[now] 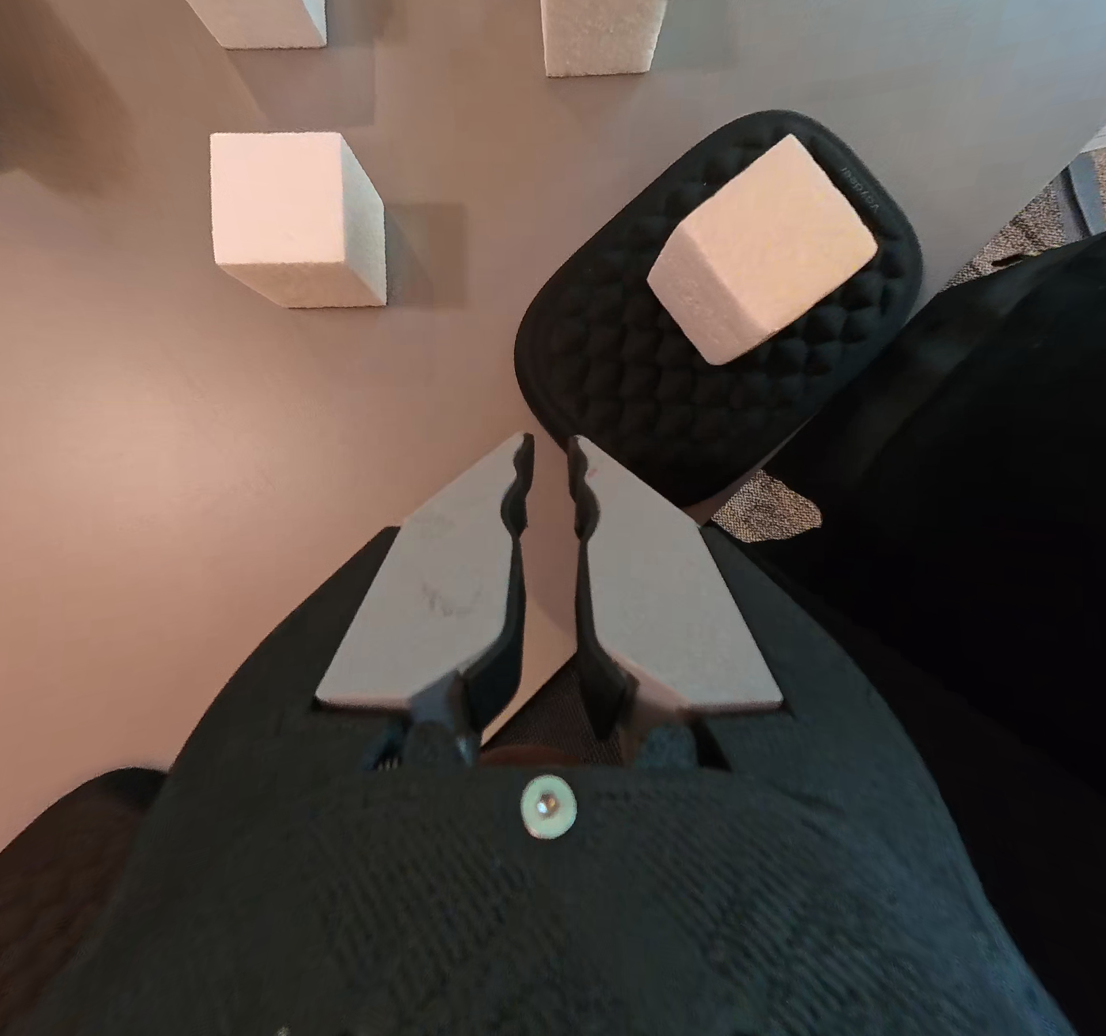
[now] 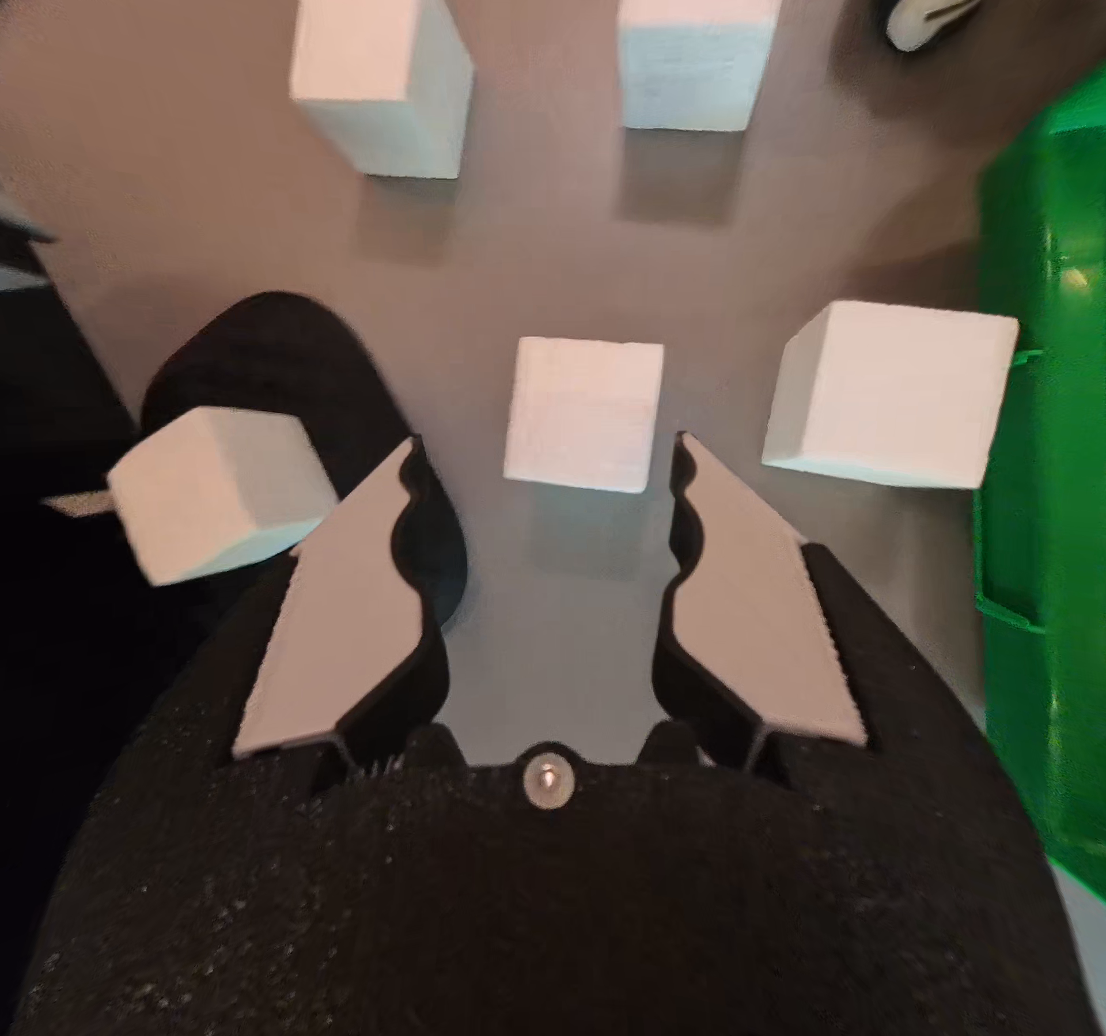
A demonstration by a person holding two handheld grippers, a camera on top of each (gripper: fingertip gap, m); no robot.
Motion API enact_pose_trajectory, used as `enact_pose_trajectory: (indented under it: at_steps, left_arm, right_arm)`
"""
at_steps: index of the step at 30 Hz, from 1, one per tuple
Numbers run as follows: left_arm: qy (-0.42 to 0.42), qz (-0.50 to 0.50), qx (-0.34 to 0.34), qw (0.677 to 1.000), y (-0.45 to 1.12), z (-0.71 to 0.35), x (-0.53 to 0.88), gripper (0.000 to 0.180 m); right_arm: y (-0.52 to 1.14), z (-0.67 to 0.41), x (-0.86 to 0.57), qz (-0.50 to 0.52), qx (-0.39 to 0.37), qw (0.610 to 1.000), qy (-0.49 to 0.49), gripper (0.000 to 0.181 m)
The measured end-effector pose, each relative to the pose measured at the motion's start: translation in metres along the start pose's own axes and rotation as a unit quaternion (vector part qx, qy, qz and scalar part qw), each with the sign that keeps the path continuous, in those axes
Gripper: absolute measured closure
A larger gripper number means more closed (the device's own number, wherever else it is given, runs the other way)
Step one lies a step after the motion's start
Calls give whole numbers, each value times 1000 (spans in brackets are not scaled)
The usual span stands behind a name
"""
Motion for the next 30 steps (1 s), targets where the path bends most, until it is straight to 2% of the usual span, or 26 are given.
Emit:
enact_pose_trajectory:
  at_steps: [3,5,11,17,22,30]
  left_arm:
    - [5,8,1,1000,2,0,-2,172]
    - [11,13,3,1000,3,-1,-4,172]
    - [20,24,0,1000,5,-2,-6,172]
    - [9,35,-8,999,6,-3,-4,172]
    - [5,43,-14,999,7,-5,-3,173]
    - [7,44,-17,999,6,-4,-4,174]
  right_arm:
    - [21,0,-8,10,27,1000,-3,105]
    - [30,0,-12,26,50,998,-2,122]
    - [-1,-14,14,-14,24,999,-26,122]
    - [-62,-41,91,-96,-7,986,-138,122]
    - [-56,-37,134,-96,40,972,-209,122]
    - [-2,-3,134,-61,131,963,-226,122]
Point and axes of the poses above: each gripper's, where its closed fingertips meet, y out along the fingers, z out of its underside, x = y × z across the jaws, the point moved 10 cm from there along -y, back along the fingers, and after that the axes turned 8 degrees about -z, right-handed, at the moved point
